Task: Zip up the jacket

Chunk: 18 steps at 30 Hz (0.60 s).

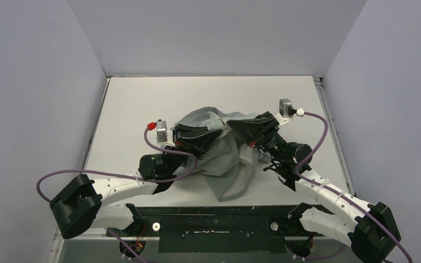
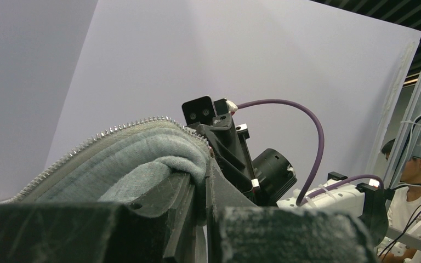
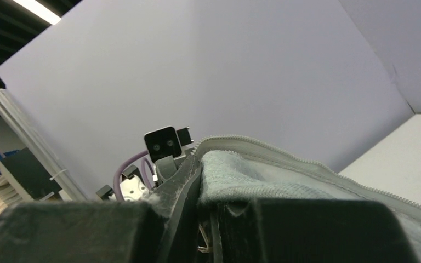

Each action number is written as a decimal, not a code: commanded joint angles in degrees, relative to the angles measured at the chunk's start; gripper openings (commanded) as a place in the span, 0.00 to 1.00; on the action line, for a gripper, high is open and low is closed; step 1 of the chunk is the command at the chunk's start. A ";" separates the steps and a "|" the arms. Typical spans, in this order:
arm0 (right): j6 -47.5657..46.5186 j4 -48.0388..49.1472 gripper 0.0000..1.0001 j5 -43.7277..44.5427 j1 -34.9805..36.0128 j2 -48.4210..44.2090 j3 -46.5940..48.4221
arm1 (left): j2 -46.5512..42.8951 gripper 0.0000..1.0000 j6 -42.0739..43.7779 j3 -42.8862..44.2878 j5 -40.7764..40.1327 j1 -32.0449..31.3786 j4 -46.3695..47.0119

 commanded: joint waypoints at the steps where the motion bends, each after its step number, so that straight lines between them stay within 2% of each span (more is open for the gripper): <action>1: -4.51 -7.38 0.00 4.28 -0.08 -1.27 0.26 | 1.12 0.00 -0.34 -2.41 2.00 -0.55 9.64; 5: -7.17 -11.67 0.00 5.86 -0.08 -0.76 -1.81 | 3.06 0.00 -0.53 -6.72 1.43 -0.52 9.72; 11: -9.68 -12.48 0.00 5.74 0.00 1.66 -5.58 | 9.29 0.00 -2.06 -11.47 1.67 -0.43 14.13; 18: -11.29 -15.16 0.00 5.36 0.34 2.06 -9.62 | 13.81 0.00 -3.56 -15.64 2.87 -0.56 14.10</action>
